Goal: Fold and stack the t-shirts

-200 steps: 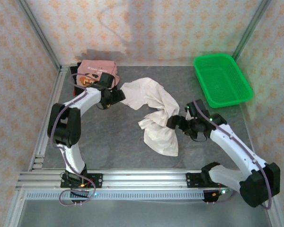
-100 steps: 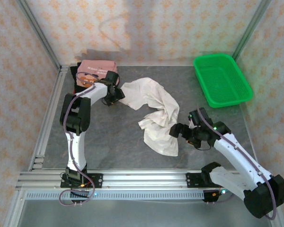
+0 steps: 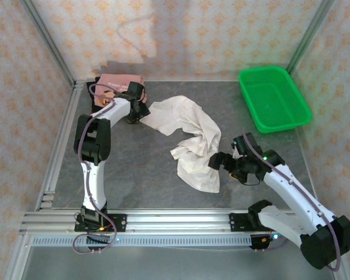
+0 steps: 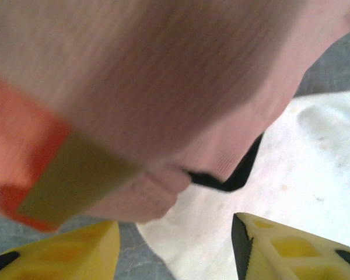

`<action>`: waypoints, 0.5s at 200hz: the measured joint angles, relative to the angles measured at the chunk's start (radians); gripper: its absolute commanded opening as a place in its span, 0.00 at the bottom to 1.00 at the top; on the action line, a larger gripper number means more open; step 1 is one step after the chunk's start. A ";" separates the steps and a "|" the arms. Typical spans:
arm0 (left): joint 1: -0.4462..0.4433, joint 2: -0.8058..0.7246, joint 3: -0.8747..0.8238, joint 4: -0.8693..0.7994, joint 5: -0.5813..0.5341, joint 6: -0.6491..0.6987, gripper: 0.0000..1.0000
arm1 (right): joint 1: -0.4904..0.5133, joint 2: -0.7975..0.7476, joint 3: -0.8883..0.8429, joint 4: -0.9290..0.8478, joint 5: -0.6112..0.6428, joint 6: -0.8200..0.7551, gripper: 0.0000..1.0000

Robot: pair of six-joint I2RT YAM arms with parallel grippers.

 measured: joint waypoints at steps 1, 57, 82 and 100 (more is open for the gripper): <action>0.000 0.003 0.003 0.000 0.000 0.000 0.50 | 0.000 0.000 0.000 0.000 0.000 0.000 0.99; 0.001 0.055 0.024 -0.011 0.007 -0.012 0.44 | 0.000 0.000 0.000 -0.008 0.000 0.006 0.99; 0.001 0.055 0.017 -0.014 0.007 -0.014 0.43 | 0.000 0.000 0.000 -0.008 0.000 0.011 0.99; 0.001 0.055 0.017 -0.015 0.004 -0.014 0.43 | 0.000 0.000 0.000 -0.008 0.000 0.016 0.99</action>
